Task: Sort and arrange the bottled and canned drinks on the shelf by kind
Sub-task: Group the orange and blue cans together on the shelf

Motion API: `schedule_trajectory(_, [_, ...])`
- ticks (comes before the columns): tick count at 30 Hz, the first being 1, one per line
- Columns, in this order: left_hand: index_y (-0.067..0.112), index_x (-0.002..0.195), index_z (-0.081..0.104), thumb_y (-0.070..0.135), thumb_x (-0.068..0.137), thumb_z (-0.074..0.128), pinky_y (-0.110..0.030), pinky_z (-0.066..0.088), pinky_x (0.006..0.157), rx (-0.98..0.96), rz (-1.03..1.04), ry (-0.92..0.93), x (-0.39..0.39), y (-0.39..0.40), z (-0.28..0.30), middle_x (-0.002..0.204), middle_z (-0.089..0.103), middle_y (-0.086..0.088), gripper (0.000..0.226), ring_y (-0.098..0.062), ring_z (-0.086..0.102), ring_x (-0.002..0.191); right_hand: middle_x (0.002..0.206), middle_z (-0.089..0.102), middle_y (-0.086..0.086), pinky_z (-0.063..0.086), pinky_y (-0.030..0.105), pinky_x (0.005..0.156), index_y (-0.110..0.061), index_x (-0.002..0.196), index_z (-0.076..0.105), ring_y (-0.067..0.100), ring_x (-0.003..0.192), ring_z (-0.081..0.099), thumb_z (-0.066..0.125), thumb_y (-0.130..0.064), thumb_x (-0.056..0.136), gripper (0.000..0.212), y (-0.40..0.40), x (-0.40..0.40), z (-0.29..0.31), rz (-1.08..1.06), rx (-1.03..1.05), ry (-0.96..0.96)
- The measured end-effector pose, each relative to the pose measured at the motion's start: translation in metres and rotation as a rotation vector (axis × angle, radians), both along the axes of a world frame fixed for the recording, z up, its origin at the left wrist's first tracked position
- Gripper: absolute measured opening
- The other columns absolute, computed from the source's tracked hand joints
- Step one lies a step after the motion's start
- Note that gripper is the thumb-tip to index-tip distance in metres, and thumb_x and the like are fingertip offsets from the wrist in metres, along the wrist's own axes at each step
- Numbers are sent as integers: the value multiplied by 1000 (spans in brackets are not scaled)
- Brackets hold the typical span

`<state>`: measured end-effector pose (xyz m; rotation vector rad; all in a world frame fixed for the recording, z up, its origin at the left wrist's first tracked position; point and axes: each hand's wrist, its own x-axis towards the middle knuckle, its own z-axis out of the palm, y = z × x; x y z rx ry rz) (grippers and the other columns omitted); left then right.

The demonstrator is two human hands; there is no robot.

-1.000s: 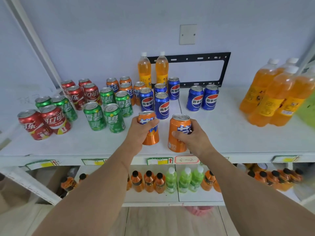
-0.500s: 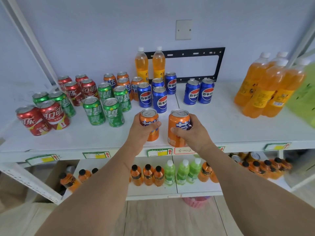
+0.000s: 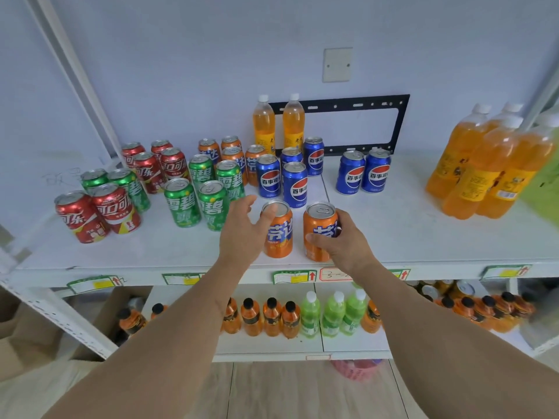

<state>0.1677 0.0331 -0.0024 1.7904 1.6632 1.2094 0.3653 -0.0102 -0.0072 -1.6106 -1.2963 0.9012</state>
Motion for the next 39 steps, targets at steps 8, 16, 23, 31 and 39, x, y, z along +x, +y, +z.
schedule_trajectory(8, [16, 130, 58, 49, 97, 51, -37, 49, 94, 118, 42, 269, -21, -7, -11, 129, 60, 1, 47, -16, 56, 118, 124, 58, -7, 45, 29, 93, -27, 142, 39, 12, 107, 54, 80, -26, 78, 76, 22, -14, -8, 2, -10, 28])
schedule_trajectory(16, [17, 121, 63, 47, 98, 50, -34, 50, 84, 111, 47, 291, -29, -3, -6, 120, 63, 4, 40, -15, 60, 109, 139, 51, -1, 41, 31, 96, -24, 148, 29, 16, 116, 51, 77, -37, 80, 85, 24, -15, -8, 25, -75, 4])
schedule_trajectory(23, [16, 113, 66, 44, 97, 53, -32, 52, 79, 173, -18, 258, -27, 17, 22, 111, 67, -1, 35, -17, 63, 102, 148, 46, 4, 35, 32, 98, -20, 149, 33, 23, 131, 46, 44, -58, 95, 67, 24, 0, 37, -118, 10, -98])
schedule_trajectory(31, [19, 113, 66, 46, 96, 54, -35, 53, 83, 164, -96, 266, -2, 73, 49, 113, 61, 2, 34, -14, 60, 95, 145, 49, 3, 41, 39, 102, -18, 144, 42, 23, 129, 48, 49, -57, 93, 64, 78, 15, 65, -89, 13, -185])
schedule_trajectory(39, [22, 132, 52, 44, 90, 64, -38, 50, 95, -99, -59, 170, 16, 148, 40, 131, 54, 0, 50, -21, 57, 114, 147, 46, 6, 47, 35, 94, -20, 147, 33, 25, 126, 51, 71, -46, 83, 79, 159, 20, 39, 103, -128, -113])
